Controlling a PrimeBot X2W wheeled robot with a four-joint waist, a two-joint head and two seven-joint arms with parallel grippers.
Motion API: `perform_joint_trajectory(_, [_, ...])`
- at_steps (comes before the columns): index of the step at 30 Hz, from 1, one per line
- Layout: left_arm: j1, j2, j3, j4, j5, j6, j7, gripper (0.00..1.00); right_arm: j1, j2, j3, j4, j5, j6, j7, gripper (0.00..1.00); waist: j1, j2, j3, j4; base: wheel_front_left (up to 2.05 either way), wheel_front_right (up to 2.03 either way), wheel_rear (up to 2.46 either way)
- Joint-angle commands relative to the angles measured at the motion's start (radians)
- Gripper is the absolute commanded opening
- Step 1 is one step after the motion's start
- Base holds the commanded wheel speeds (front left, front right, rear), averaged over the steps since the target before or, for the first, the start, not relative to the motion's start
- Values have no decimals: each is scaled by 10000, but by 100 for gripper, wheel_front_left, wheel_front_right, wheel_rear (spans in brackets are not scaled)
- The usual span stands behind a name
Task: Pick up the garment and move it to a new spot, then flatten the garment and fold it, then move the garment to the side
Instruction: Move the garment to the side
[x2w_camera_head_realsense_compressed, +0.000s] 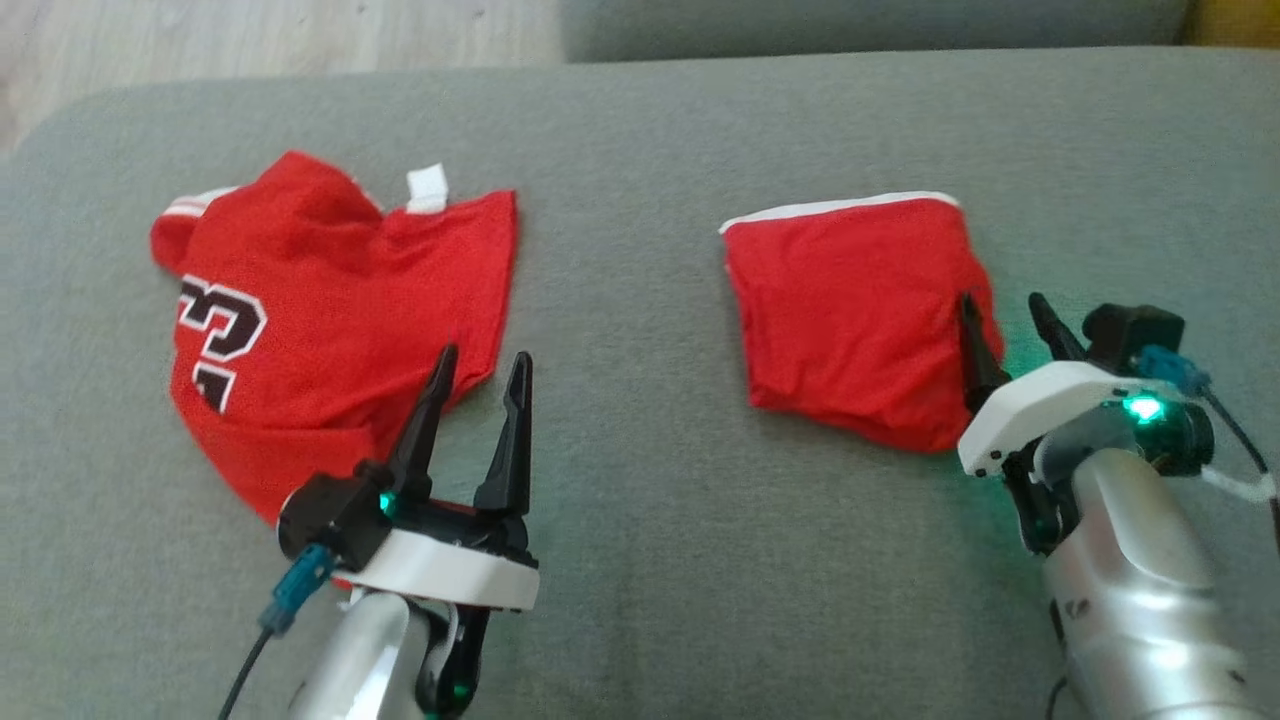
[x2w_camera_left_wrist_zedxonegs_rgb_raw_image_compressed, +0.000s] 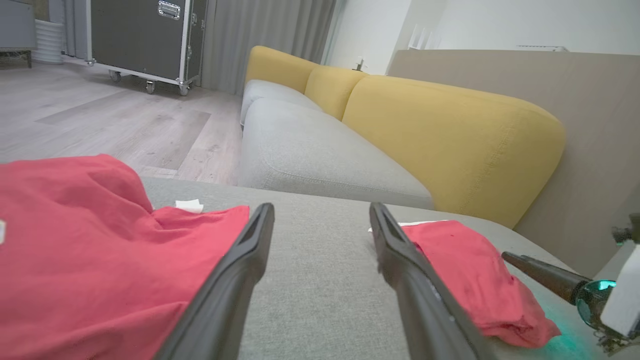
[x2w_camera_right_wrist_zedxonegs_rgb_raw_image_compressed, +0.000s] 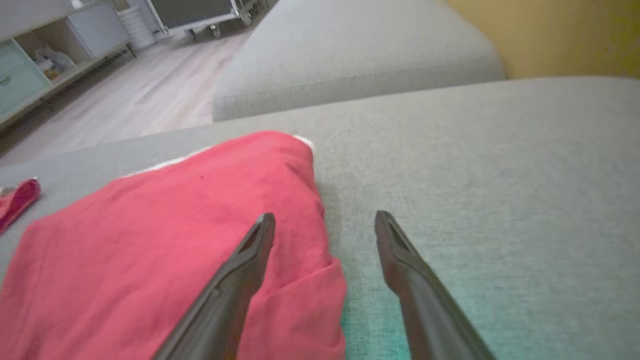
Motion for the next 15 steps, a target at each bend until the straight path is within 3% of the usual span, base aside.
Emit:
perform_joint_trajectory(1, [-441,45,238,-319,-54,-42,-93,100,-431,49,151,-48,-6,-9,66,100,-1,0,247,274,0,0,0])
perform_joint_trajectory(8, [-543,45,106,-306,-127,-45,-94,100,-1192,13,1,1729,-199,-9,313,100,-1,0,476,635,0,0,0])
perform_joint_trajectory(9, [-547,45,110,-305,-132,-45,-94,100,-1252,16,106,1931,-234,-9,307,84,-1,0,489,654,0,0,0])
perform_joint_trajectory(10, [-548,45,119,-302,-132,-45,-94,100,-1308,17,212,2108,-283,-9,266,35,-1,0,496,666,0,0,0])
perform_joint_trajectory(11, [-546,45,131,-299,-131,-46,-94,100,-1363,15,304,2261,-317,-9,198,0,-1,0,496,670,0,0,0])
perform_joint_trajectory(15, [-501,45,193,-287,-134,-18,-94,100,-1561,-153,701,2662,-676,-9,-306,0,-1,0,401,581,0,0,0])
